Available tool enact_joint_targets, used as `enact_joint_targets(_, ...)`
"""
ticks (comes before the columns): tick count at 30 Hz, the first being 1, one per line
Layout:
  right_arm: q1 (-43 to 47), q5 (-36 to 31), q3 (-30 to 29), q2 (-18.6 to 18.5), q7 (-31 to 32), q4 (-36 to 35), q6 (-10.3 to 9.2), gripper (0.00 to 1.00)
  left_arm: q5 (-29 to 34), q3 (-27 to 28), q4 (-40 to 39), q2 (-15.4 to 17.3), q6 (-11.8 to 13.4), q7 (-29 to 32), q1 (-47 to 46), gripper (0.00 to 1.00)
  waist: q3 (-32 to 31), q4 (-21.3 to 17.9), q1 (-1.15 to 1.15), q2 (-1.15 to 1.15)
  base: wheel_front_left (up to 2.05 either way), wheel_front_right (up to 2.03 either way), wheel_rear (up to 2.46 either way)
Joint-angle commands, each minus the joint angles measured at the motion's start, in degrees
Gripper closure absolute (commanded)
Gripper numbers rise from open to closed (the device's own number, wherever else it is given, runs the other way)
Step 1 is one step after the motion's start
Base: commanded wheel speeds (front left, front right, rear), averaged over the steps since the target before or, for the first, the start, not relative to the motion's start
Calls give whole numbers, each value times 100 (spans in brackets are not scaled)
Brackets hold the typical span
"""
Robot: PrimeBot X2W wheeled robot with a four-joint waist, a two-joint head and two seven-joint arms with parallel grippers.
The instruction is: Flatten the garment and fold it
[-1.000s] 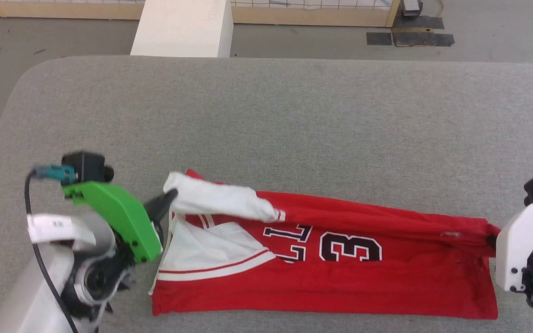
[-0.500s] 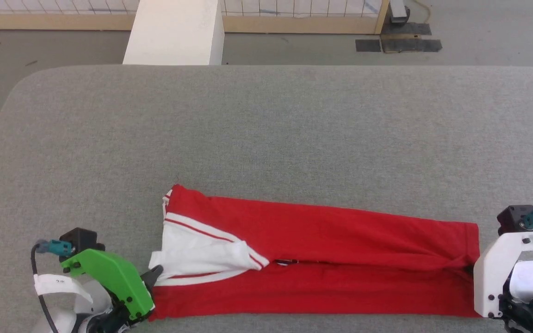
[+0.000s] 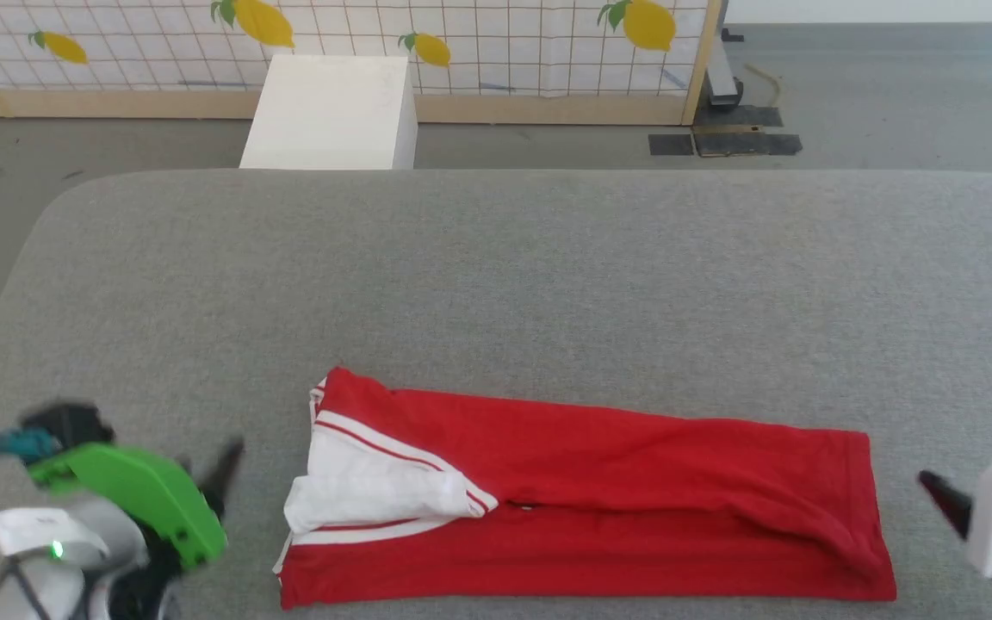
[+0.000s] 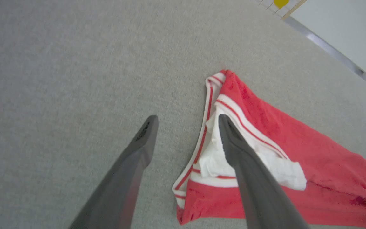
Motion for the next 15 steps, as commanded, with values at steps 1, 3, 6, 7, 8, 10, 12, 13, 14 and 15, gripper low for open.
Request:
enact_joint_targets(1, 21, 37, -71, -57, 54, -84, -8, 0, 179, 113, -168, 52, -200, -360, -253, 0, 65, 21, 1, 0, 0, 0, 0)
enact_joint_targets(3, -30, 118, -183, -81, 57, -151, -8, 0, 534, 194, -271, 126, -542, -995, -480, 0, 145, 42, 1, 0, 0, 0, 0)
enact_joint_targets(6, -23, 233, -10, -284, 52, -199, -8, 0, 1037, 278, -214, 156, -883, -1924, -725, 0, 285, 56, 1, 0, 0, 0, 0)
enact_joint_targets(7, -26, 354, 60, -324, 47, -182, -8, 0, 1256, 299, -166, 169, -966, -2284, -799, 0, 343, 56, 1, 0, 0, 0, 0)
enact_joint_targets(8, -19, 432, 117, -367, 53, -165, -8, 0, 1401, 318, -131, 150, -1026, -2579, -853, 0, 396, 62, 1, 0, 0, 0, 0)
enact_joint_targets(10, 10, 620, 289, -510, 42, -125, -8, 0, 1785, 363, -28, 103, -1111, -3326, -970, 0, 526, 83, 1, 0, 0, 0, 0)
enact_joint_targets(12, 41, 778, 394, -585, 59, -64, -8, 0, 2090, 352, 63, 88, -1172, -3678, -1029, 0, 616, 95, 1, 0, 0, 0, 0)
enact_joint_targets(13, 53, 873, 463, -631, 63, -44, -8, 0, 2231, 391, 83, 32, -1198, -3793, -1063, 0, 689, 102, 1, 0, 0, 0, 0)
enact_joint_targets(14, 68, 924, 512, -679, 65, -11, -8, 0, 2403, 377, 113, 26, -1261, -3844, -1076, 0, 745, 110, 1, 0, 0, 0, 0)
enact_joint_targets(15, 90, 913, 558, -737, 80, 14, -8, 0, 2524, 417, 107, -15, -1276, -3871, -1097, 0, 799, 121, 1, 0, 0, 0, 0)
